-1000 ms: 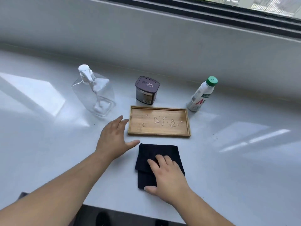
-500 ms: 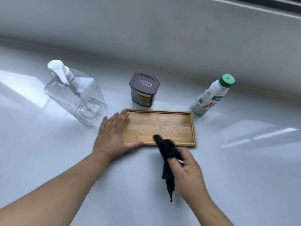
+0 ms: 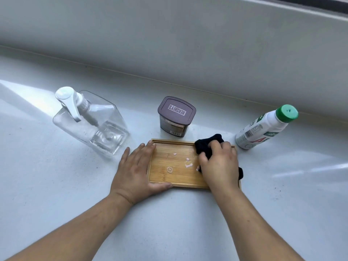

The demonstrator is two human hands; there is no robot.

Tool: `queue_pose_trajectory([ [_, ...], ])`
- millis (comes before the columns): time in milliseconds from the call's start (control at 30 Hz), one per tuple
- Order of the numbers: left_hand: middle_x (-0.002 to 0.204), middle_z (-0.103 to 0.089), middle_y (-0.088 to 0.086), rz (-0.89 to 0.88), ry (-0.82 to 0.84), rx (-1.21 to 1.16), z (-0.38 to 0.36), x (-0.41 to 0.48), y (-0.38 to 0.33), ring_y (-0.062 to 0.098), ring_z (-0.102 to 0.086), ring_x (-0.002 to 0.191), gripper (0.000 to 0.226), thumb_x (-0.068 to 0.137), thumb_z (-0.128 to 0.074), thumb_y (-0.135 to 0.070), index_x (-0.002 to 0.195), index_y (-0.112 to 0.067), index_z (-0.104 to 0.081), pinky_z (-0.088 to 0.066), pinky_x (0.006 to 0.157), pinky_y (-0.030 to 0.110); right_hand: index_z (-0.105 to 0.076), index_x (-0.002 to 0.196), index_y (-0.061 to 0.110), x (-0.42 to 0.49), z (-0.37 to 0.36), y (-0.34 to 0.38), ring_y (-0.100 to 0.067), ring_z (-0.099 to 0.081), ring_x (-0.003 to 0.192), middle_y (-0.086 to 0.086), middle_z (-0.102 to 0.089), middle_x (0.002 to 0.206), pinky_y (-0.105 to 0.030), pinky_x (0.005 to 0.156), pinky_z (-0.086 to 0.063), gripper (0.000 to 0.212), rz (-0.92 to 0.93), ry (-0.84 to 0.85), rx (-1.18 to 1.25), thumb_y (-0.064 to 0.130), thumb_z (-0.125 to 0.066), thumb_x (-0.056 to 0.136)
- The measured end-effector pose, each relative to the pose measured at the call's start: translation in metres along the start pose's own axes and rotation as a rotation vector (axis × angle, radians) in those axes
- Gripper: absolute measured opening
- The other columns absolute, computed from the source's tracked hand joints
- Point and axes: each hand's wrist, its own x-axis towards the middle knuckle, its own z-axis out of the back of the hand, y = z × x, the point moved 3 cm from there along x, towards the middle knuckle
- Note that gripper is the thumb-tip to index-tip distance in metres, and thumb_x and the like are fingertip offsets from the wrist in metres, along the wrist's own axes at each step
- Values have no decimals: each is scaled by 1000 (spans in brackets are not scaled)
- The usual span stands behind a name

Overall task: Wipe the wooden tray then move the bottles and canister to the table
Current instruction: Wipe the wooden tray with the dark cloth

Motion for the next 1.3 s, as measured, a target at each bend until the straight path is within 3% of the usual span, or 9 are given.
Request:
queue_pose_trajectory([
  [133, 169, -35, -6, 7, -1, -5, -2, 2, 1, 15, -35, 154, 134, 56, -64, -96, 162, -21, -33, -17, 128, 54, -72, 105, 9, -6, -20, 46, -43, -57, 97, -20, -66, 105, -48, 88, -48, 30, 76, -10, 66, 27, -72, 80],
  [300, 164, -44, -1, 5, -39, 5, -2, 3, -1, 20, -41, 151, 118, 64, -64, -78, 161, -15, -36, -21, 127, 53, -71, 110, 15, -28, -40, 94, -34, -55, 103, -11, -63, 110, -47, 91, -48, 29, 311, 140, 140, 34, -69, 88],
  [400, 164, -46, 1, 6, -51, 8, -2, 3, -2, 21, -44, 149, 129, 60, -64, -88, 161, -13, -36, -23, 127, 55, -72, 114, 20, -22, -29, 75, -31, -55, 106, -7, -63, 111, -44, 90, -49, 29, 373, 202, 140, 35, -68, 89],
  [600, 169, -35, -4, 12, 4, 4, 1, 2, -2, 18, -35, 154, 137, 57, -60, -97, 164, -20, -28, -16, 129, 54, -75, 117, 16, -3, 15, -33, -38, -58, 109, -11, -67, 113, -44, 94, -50, 30, 113, 64, 51, 24, -75, 88],
  [733, 169, -36, -6, 13, -6, 0, 1, 2, -2, 17, -34, 154, 137, 55, -62, -98, 164, -21, -29, -15, 129, 53, -75, 118, 14, -11, 7, -23, -38, -57, 111, -14, -66, 115, -43, 95, -49, 31, -61, 8, 108, 24, -73, 89],
  [833, 166, -41, -2, 16, -6, 2, 1, 2, -3, 19, -39, 152, 136, 56, -65, -93, 163, -17, -32, -18, 128, 54, -77, 115, 16, -22, -14, 33, -35, -57, 109, -13, -67, 114, -41, 95, -48, 31, 65, 69, 189, 27, -73, 87],
  [1000, 163, -46, 1, 48, -19, -40, 0, 4, -3, 18, -37, 153, 103, 73, -51, -58, 165, -19, -28, -14, 130, 49, -77, 110, 19, -45, -38, 96, -29, -56, 108, -6, -62, 110, -43, 95, -49, 28, 349, 295, 195, 34, -67, 89],
  [1167, 163, -45, 0, 22, -15, -2, -3, 3, -2, 20, -40, 151, 131, 57, -69, -84, 163, -18, -29, -19, 128, 53, -74, 122, 33, -39, -13, 49, -23, -51, 117, 4, -62, 119, -41, 101, -44, 34, 441, 473, 92, 43, -62, 92],
  [1300, 166, -40, -4, 30, -7, 2, -1, 2, -1, 19, -37, 152, 138, 53, -66, -95, 164, -23, -26, -17, 129, 52, -75, 118, 34, -24, 20, -11, -24, -53, 116, 5, -64, 115, -39, 100, -46, 33, 318, 489, -27, 42, -64, 88],
])
